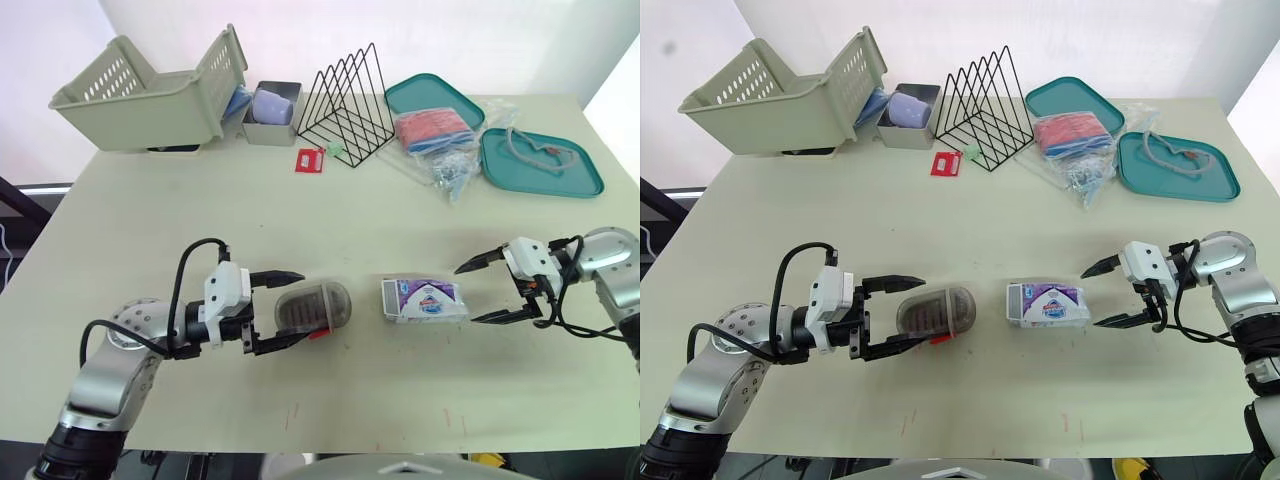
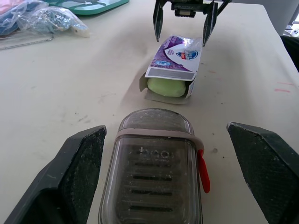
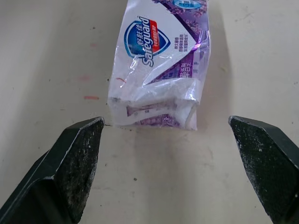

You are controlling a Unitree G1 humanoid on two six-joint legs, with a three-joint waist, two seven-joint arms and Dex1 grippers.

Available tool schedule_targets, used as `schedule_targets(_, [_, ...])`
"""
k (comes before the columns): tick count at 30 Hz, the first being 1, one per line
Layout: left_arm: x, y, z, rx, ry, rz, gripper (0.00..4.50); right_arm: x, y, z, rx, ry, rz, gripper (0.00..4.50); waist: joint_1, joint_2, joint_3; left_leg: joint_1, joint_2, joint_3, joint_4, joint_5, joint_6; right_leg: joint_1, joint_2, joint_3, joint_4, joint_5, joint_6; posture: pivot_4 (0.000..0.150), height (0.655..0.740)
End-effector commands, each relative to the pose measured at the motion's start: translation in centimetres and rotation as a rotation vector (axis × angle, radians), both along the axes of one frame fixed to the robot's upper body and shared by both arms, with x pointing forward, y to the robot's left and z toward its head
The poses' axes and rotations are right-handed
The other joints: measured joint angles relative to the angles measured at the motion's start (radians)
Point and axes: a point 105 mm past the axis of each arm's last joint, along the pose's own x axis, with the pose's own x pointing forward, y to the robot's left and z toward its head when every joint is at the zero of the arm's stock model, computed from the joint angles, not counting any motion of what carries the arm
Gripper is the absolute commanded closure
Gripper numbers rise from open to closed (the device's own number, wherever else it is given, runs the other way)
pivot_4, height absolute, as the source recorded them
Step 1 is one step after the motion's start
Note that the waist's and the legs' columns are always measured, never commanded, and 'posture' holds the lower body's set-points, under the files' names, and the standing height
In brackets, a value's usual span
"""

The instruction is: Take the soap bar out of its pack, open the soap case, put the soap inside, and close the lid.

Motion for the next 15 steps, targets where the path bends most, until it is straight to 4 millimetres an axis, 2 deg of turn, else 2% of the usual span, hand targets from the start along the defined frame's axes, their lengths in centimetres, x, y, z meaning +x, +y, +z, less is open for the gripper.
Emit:
schedule_targets(1, [-0.2, -0.3, -0.1, -0.001, -0.021, -0.023, 0.07, -0.6, 0.4, 0.5, 0.066, 0.007, -0.003, 0.0, 0.001, 0.0, 0.0, 0.0, 0.0, 0.0, 0.0, 0.0, 0.0, 0.0, 0.0, 0.0, 0.0, 0.0, 0.0, 0.15, 0.74])
schedule_targets(7, [-0.4, -0.3, -0.2, 0.006, -0.021, -0.043, 0.07, -1.1, 1.7, 0.0, 0.113, 0.006, -0.009, 0.0, 0.0, 0.0, 0.0, 0.0, 0.0, 0.0, 0.0, 0.0, 0.0, 0.0, 0.0, 0.0, 0.0, 0.0, 0.0, 0.15, 0.74])
schedule_targets(15, [-0.3, -0.2, -0.1, 0.018, -0.032, -0.039, 0.07, -0.3, 2.6, -0.1, 0.131, -0.031, -0.027, 0.0, 0.0, 0.0, 0.0, 0.0, 0.0, 0.0, 0.0, 0.0, 0.0, 0.0, 0.0, 0.0, 0.001, 0.0, 0.0, 0.15, 0.74])
